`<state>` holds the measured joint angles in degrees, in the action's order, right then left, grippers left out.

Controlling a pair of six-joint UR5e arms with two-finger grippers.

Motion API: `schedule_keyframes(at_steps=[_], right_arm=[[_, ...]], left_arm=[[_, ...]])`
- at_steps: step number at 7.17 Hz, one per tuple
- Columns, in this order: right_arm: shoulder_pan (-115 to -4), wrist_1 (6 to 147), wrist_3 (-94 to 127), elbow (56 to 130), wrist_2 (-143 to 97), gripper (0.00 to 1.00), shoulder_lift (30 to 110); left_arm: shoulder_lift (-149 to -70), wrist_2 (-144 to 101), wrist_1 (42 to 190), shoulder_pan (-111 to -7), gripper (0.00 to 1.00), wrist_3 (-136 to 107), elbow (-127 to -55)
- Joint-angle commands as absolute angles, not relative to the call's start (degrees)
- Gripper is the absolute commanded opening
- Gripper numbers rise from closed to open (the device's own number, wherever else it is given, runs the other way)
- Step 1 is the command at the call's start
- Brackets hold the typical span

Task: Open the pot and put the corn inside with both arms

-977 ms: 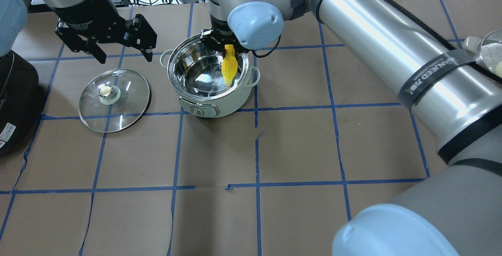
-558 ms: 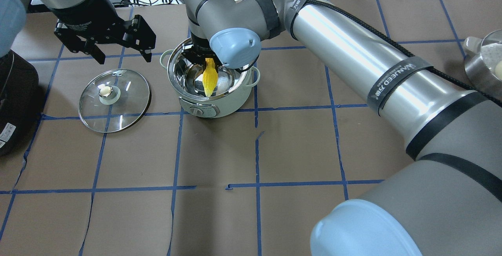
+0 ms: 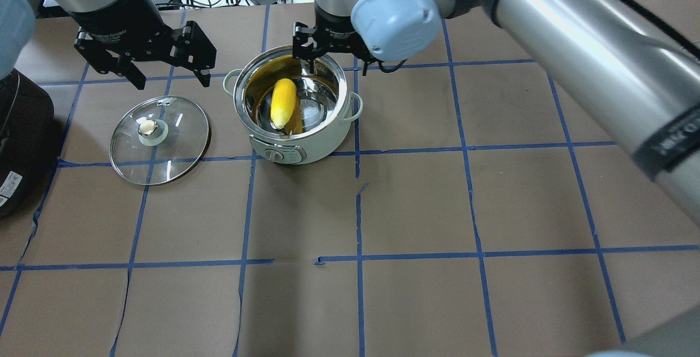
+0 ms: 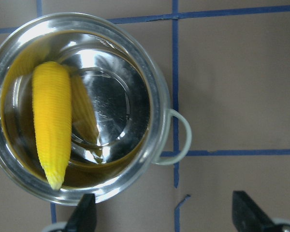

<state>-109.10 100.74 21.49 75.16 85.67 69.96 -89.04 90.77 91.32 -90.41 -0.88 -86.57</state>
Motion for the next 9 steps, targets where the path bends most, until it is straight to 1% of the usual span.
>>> schedule_keyframes(at_steps=[1,2,3,4,6,9], right_arm=[[-103.4,92.6,14.1,77.1,90.4,1.0,76.8],[-98.9,87.2,8.0,77.2,91.0,1.0,80.5],[-96.7,85.0,4.1,77.3,91.5,1.0,82.5],[-95.3,83.9,1.0,77.5,91.8,1.0,83.9],[-88.6,82.6,-4.1,77.7,90.8,1.0,85.2],[-88.8,83.5,-4.0,77.7,90.6,1.0,86.0]], left_arm=[[-89.0,90.8,91.3,-90.4,1.0,-0.8,-86.6],[-89.0,90.8,91.3,-90.4,1.0,-0.8,-86.6],[-89.0,90.8,91.3,-90.4,1.0,-0.8,-86.6],[-89.0,90.9,91.4,-90.4,1.0,-0.8,-86.6],[-88.9,90.8,91.4,-90.3,1.0,-0.8,-86.6],[-88.9,90.9,91.5,-90.3,1.0,-0.8,-86.6]])
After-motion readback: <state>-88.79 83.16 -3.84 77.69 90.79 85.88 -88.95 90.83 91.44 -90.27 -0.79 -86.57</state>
